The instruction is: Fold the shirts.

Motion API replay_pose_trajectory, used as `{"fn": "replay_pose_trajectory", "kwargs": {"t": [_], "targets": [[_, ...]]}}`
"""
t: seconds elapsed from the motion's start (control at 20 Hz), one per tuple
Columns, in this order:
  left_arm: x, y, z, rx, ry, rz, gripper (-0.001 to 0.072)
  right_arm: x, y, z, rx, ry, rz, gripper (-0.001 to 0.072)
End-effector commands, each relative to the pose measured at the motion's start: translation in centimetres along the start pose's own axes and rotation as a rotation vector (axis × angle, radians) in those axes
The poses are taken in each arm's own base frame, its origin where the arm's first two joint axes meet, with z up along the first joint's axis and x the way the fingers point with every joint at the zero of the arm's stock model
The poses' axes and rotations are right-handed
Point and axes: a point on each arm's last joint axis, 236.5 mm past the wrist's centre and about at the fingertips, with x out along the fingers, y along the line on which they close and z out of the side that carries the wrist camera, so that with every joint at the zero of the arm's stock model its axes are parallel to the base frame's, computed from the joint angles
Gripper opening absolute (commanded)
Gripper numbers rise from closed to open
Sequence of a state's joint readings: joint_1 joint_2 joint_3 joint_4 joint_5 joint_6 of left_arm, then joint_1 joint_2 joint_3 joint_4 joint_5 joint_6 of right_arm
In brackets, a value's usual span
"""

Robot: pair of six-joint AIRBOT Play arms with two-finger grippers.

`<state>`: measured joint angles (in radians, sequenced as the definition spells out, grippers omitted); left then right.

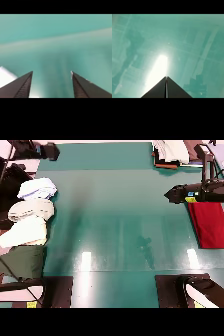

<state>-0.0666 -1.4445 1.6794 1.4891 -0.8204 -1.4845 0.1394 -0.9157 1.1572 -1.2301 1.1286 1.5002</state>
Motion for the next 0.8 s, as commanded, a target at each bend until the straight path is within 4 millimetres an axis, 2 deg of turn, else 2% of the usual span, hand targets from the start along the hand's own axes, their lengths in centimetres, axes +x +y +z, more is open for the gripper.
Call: {"fn": "replay_pose_trajectory", "kwargs": {"t": [0.0,0.1,0.25,0.35,0.5,0.55,0.6,0.65,0.7,0.75], "targets": [[5.5,8.1,-7.5,-0.036,0.214,0.164,0.0574,0.0,0.0,0.1,-0.001,-0.004,0.0,0.0019],[8.9,11.2,-11.9,-0.098,0.301,0.198,0.0574,0.0,0.0,0.1,-0.001,-0.003,0.0,0.0019],[12.0,14.2,-16.2,-0.14,0.363,0.227,0.0574,0.0,0.0,0.0,-0.001,-0.002,0.001,0.0019],[13.2,15.4,-17.3,-0.158,0.36,0.241,0.0574,0.0,0.0,0.0,-0.001,-0.002,0.001,0.0019],[13.6,15.9,-16.9,-0.158,0.329,0.247,0.0559,0.0,0.0,0.1,-0.001,-0.005,0.001,0.0019],[13.5,15.9,-16.7,-0.157,0.328,0.246,0.0394,0.0,0.0,0.2,0.0,-0.009,0.0,0.0019],[13.3,15.8,-16.8,-0.158,0.334,0.246,0.0115,0.0,0.0,0.3,0.0,-0.014,0.001,0.0019],[13.0,15.8,-16.8,-0.16,0.344,0.246,0.0031,0.0,0.2,0.5,0.004,-0.02,0.007,0.0019],[12.5,15.7,-16.4,-0.162,0.355,0.246,0.0024,-0.1,0.2,0.6,0.004,-0.026,0.007,0.0019],[11.7,15.7,-15.2,-0.161,0.346,0.248,0.0023,-0.3,0.3,0.9,0.002,-0.032,0.008,0.0019]]}}
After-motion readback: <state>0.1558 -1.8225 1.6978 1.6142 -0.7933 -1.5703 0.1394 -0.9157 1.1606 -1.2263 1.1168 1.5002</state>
